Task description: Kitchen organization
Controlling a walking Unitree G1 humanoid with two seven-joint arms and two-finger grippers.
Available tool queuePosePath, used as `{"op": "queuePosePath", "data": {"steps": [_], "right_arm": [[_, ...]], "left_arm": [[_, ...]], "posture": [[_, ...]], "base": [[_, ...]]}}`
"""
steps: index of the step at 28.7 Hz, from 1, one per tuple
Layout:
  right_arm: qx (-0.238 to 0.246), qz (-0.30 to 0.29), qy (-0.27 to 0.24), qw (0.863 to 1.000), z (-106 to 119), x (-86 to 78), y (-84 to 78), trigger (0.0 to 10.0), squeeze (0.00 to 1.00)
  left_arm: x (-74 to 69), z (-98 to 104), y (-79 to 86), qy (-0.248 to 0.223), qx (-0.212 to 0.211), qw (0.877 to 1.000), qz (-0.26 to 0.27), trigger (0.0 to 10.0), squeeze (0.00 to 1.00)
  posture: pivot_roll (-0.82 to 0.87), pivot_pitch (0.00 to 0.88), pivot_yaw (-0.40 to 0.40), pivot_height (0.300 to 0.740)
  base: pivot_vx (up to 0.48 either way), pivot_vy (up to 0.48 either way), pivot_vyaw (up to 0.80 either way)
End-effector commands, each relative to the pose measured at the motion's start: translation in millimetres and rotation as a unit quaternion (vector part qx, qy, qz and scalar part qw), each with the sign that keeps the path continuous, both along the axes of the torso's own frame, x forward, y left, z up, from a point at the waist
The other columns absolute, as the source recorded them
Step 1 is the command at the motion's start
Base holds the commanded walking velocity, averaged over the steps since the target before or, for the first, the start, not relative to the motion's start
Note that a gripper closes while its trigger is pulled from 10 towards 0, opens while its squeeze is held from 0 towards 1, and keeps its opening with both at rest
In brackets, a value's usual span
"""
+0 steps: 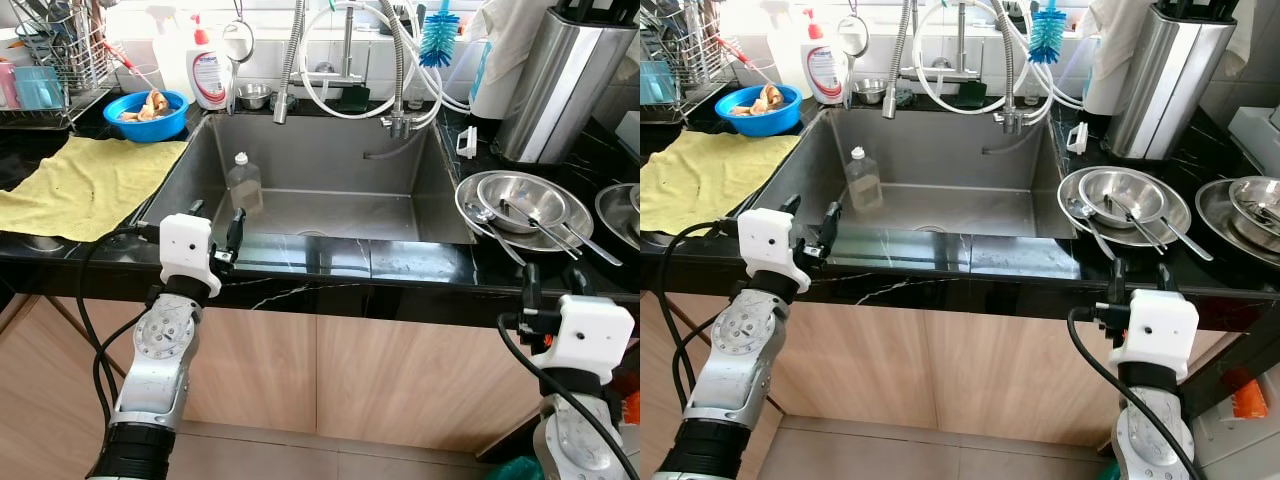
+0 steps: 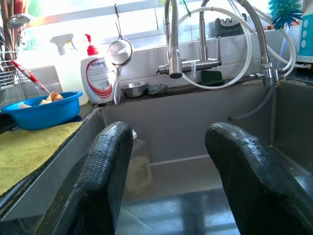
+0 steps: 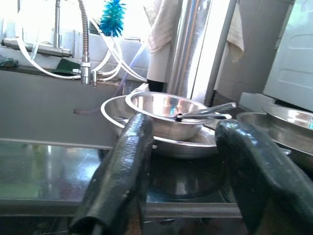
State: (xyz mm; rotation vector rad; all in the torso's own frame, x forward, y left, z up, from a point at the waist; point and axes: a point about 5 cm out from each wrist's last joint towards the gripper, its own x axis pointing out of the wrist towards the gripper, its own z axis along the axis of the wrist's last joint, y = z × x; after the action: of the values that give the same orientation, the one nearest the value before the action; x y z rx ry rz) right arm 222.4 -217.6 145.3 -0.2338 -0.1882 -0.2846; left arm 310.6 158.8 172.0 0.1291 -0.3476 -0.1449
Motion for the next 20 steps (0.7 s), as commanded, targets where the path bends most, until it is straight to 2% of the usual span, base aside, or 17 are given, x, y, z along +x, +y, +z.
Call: {"op": "queuePosePath", "data": {"steps": [1, 9, 10, 11, 12, 20], "right_arm": [[-0.001, 0.004, -0.009, 1.000, 6.4, 0.8, 2.6, 10.0, 1.00], [0.004, -0.004, -0.009, 1.000, 7.0, 2.2, 3.9, 10.0, 1.00], [0.004, -0.007, -0.007, 1.000, 6.9, 2.2, 3.5, 10.0, 0.34], [0.004, -0.009, -0.005, 1.000, 6.8, 2.1, 3.2, 10.0, 0.34], [0.004, -0.011, -0.004, 1.000, 6.7, 2.2, 2.5, 10.0, 0.00], [0.018, -0.036, -0.010, 0.999, 9.9, 9.9, -6.6, 10.0, 0.00]], "left_arm": [[2.6, -2.0, -4.9, 0.010, -0.003, 1.000, -0.006, 10.0, 0.00], [3.3, -5.0, -14.3, 0.017, 0.001, 0.999, -0.030, 10.0, 0.00], [2.8, -5.9, -14.9, 0.019, 0.002, 0.999, -0.032, 10.0, 0.00], [2.6, -6.1, -14.8, 0.019, 0.001, 0.999, -0.032, 10.0, 0.00], [2.5, -6.4, -14.9, 0.020, 0.001, 0.999, -0.032, 10.0, 0.00], [-2.2, -13.7, -16.5, 0.032, 0.008, 0.999, -0.040, 10.0, 0.00]], "posture": [[-0.10, 0.000, 0.018, 0.740], [-0.10, 0.000, 0.025, 0.740], [-0.10, 0.000, 0.023, 0.740], [-0.10, 0.000, 0.023, 0.740], [-0.10, 0.000, 0.022, 0.740], [-0.10, 0.000, 0.023, 0.740]], "base": [[0.000, 0.000, 0.00], [0.000, 0.000, 0.00], [0.000, 0.000, 0.00], [0.000, 0.000, 0.00], [0.000, 0.000, 0.00], [0.000, 0.000, 0.00]]}}
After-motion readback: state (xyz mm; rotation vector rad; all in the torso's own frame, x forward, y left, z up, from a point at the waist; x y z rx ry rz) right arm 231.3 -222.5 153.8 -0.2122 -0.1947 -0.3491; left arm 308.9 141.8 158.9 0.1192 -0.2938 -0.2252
